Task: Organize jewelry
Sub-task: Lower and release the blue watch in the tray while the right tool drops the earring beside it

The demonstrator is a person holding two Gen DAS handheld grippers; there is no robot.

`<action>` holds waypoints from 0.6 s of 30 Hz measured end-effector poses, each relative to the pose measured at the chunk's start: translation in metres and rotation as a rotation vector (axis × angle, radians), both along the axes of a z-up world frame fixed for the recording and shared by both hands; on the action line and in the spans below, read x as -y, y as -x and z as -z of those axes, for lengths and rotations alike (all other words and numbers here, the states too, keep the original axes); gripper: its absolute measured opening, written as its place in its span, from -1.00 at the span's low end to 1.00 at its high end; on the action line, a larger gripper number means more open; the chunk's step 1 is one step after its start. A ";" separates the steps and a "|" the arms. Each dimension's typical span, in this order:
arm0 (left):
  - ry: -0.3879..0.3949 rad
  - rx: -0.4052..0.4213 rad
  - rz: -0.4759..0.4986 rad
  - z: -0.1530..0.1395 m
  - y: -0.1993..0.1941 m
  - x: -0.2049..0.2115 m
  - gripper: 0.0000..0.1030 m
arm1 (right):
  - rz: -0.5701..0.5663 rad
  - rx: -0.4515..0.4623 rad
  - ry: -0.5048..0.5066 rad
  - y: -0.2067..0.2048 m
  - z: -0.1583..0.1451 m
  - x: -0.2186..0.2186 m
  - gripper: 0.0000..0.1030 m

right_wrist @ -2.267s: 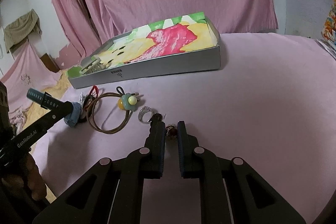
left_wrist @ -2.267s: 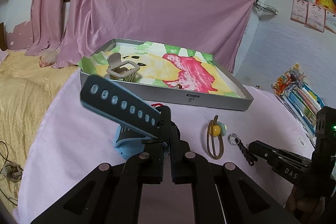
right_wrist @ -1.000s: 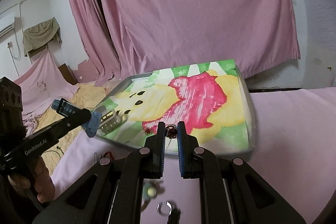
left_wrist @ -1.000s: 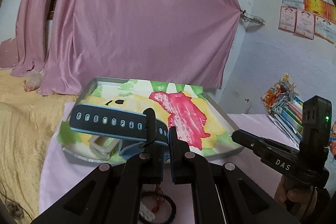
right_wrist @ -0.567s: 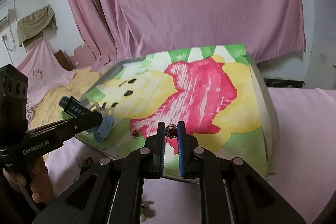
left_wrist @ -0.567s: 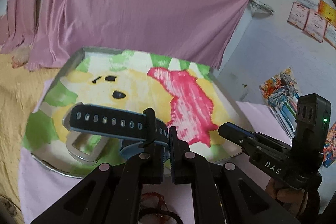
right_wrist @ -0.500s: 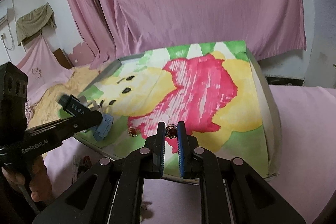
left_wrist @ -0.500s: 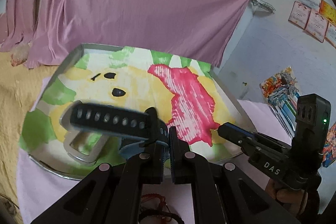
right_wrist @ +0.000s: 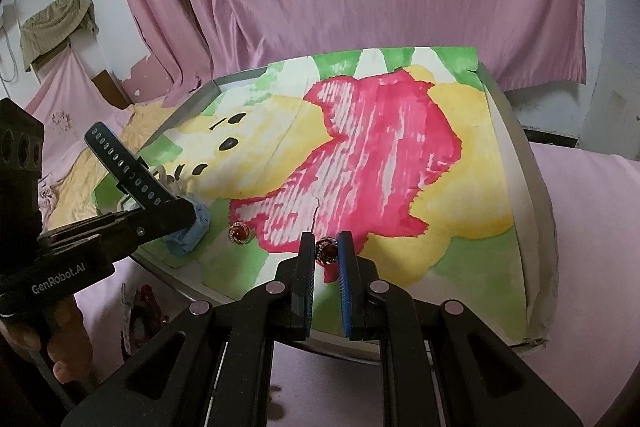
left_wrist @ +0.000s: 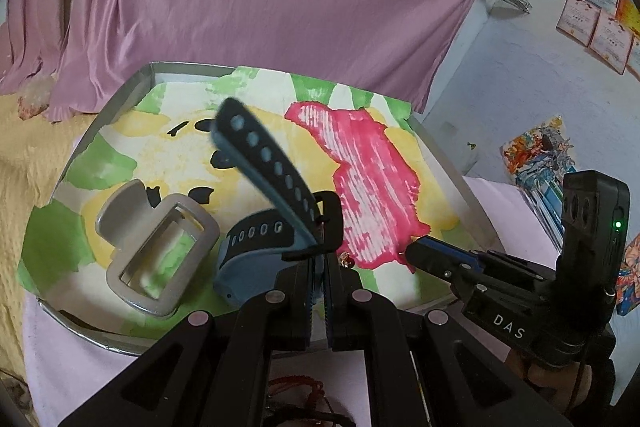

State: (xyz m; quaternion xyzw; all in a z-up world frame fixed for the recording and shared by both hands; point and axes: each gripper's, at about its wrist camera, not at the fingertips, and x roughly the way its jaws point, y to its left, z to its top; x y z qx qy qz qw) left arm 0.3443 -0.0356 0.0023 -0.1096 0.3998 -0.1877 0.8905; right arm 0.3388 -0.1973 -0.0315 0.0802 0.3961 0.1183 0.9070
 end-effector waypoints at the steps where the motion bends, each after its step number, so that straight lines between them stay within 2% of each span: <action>1: 0.000 -0.001 -0.003 0.000 0.000 0.000 -0.91 | 0.000 -0.001 0.002 0.000 0.000 0.000 -0.80; 13: -0.036 0.009 -0.015 -0.003 0.005 0.000 -0.83 | 0.041 0.021 -0.018 0.010 -0.007 0.010 -0.78; 15: -0.036 0.010 -0.016 -0.004 0.007 0.000 -0.72 | 0.049 0.030 -0.013 0.012 -0.009 0.011 -0.77; 17: -0.035 0.013 -0.018 -0.005 0.009 0.000 -0.55 | 0.055 0.034 -0.015 0.015 -0.010 0.013 -0.62; 18: -0.031 0.014 -0.021 -0.005 0.011 -0.001 -0.41 | 0.058 0.038 -0.021 0.016 -0.010 0.014 -0.46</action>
